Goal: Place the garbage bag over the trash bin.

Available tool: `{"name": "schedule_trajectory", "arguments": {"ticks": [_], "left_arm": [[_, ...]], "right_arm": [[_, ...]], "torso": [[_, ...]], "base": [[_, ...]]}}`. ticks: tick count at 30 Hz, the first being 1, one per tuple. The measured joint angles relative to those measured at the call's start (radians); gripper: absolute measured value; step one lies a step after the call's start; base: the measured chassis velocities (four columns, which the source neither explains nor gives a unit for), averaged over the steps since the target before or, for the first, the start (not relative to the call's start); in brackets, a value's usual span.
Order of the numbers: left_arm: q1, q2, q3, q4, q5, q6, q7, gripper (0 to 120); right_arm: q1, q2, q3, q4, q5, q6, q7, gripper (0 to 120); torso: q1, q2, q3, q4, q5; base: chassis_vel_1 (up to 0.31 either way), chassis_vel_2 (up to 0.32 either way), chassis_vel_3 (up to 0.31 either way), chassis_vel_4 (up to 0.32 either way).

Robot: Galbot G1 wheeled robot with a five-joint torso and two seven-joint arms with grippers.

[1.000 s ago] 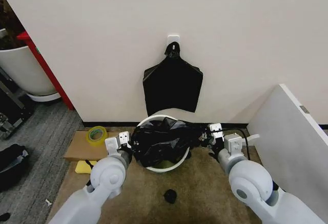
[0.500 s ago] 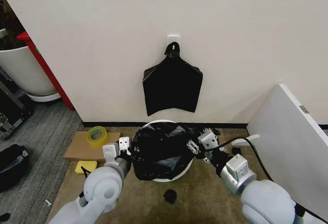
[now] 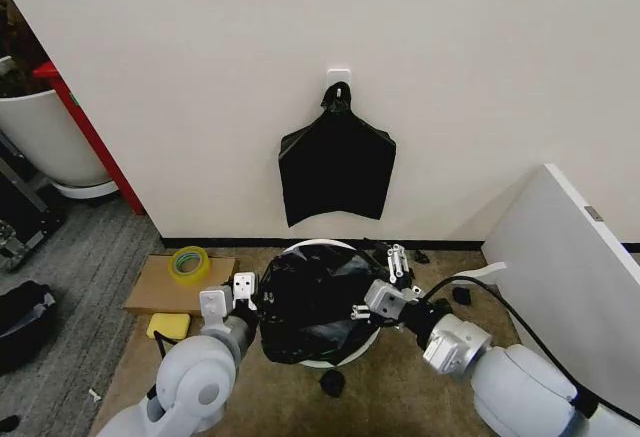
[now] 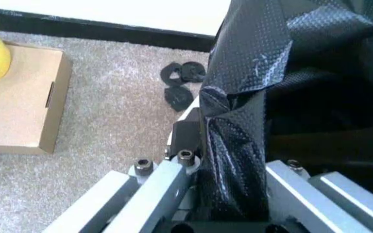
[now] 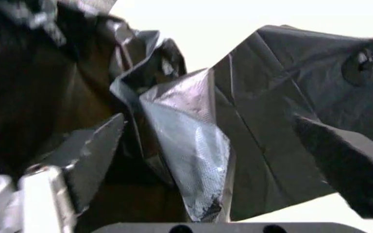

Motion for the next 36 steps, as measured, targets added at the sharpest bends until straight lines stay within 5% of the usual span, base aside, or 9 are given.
{"name": "schedule_trajectory", "arguments": {"ticks": [12, 23, 31, 36], "left_arm": [[0.029, 0.003, 0.006, -0.025, 0.048, 0.003, 0.025, 1], [0.052, 0.006, -0.002, -0.042, 0.067, 0.003, 0.048, 1], [0.086, 0.026, -0.004, -0.039, 0.229, -0.039, 0.181, 1], [0.119, 0.041, -0.005, -0.039, 0.380, -0.095, 0.276, 1]], "right_arm": [[0.006, 0.005, -0.004, -0.036, -0.125, 0.063, -0.019, 46], [-0.003, 0.000, -0.011, -0.027, -0.050, 0.086, -0.048, 7], [0.026, -0.005, 0.001, 0.031, 0.275, 0.014, -0.010, 0], [0.066, 0.001, 0.032, 0.051, 0.597, -0.063, 0.120, 0]], "torso": [[0.000, 0.000, 0.000, 0.0000, -0.0001], [0.000, 0.000, 0.000, 0.0000, -0.0001], [0.000, 0.000, 0.000, 0.0000, -0.0002], [0.000, 0.000, 0.000, 0.0000, -0.0002]], "base": [[0.000, 0.000, 0.000, 0.000], [0.000, 0.000, 0.000, 0.000], [0.000, 0.000, 0.000, 0.000], [0.000, 0.000, 0.000, 0.000]]}}
